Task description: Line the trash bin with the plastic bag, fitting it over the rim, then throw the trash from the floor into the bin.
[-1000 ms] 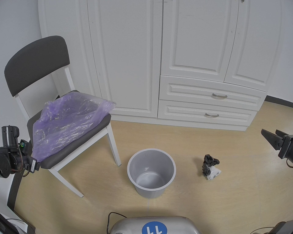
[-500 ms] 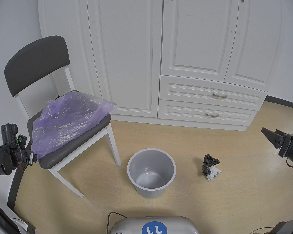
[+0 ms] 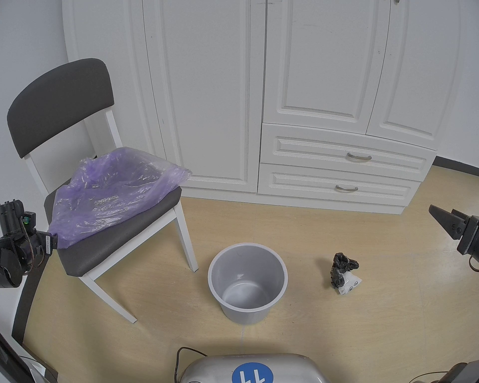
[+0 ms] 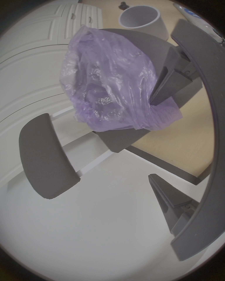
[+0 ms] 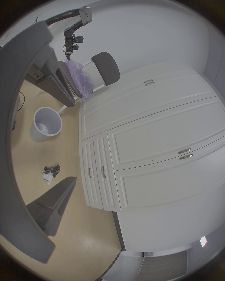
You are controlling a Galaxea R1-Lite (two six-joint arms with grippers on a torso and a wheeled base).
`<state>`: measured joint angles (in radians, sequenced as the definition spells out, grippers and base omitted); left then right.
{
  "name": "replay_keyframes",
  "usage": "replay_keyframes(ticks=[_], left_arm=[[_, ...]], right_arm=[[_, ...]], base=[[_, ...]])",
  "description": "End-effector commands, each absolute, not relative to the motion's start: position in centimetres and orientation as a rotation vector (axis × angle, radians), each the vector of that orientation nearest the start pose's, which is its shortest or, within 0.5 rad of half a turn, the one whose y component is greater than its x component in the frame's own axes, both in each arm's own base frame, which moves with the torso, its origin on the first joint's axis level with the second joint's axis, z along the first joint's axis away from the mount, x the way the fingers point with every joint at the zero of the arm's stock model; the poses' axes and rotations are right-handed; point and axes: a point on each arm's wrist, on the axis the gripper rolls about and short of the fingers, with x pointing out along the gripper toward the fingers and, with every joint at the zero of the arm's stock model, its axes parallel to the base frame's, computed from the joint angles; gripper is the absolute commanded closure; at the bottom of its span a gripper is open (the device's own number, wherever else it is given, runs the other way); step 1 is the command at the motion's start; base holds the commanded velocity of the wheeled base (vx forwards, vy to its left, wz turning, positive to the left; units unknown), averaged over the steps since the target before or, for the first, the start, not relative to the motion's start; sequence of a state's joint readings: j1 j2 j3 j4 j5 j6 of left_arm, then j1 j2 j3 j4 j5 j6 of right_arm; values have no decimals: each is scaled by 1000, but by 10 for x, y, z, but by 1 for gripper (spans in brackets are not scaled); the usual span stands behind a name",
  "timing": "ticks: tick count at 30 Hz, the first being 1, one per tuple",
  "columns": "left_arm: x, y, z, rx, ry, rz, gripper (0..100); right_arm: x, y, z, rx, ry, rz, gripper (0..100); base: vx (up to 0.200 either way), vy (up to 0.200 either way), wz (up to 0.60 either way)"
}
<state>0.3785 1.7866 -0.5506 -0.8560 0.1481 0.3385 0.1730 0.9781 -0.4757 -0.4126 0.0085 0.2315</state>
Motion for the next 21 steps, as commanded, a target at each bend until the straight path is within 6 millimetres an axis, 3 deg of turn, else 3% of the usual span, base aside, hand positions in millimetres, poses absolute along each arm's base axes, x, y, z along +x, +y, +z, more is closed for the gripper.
replay_keyframes(ticks=[1,11,21], left_arm=[[277,115,99,259,449,454,0],[295,118,86,226,309,459,0],[301,119,88,210,238,419,0]], right_arm=[[123,22,223,225,90,174,0],[123,22,224,236,75,175,0],[123,22,224,250,75,176,0]], base=[[0,0,0],[0,0,0],[0,0,0]])
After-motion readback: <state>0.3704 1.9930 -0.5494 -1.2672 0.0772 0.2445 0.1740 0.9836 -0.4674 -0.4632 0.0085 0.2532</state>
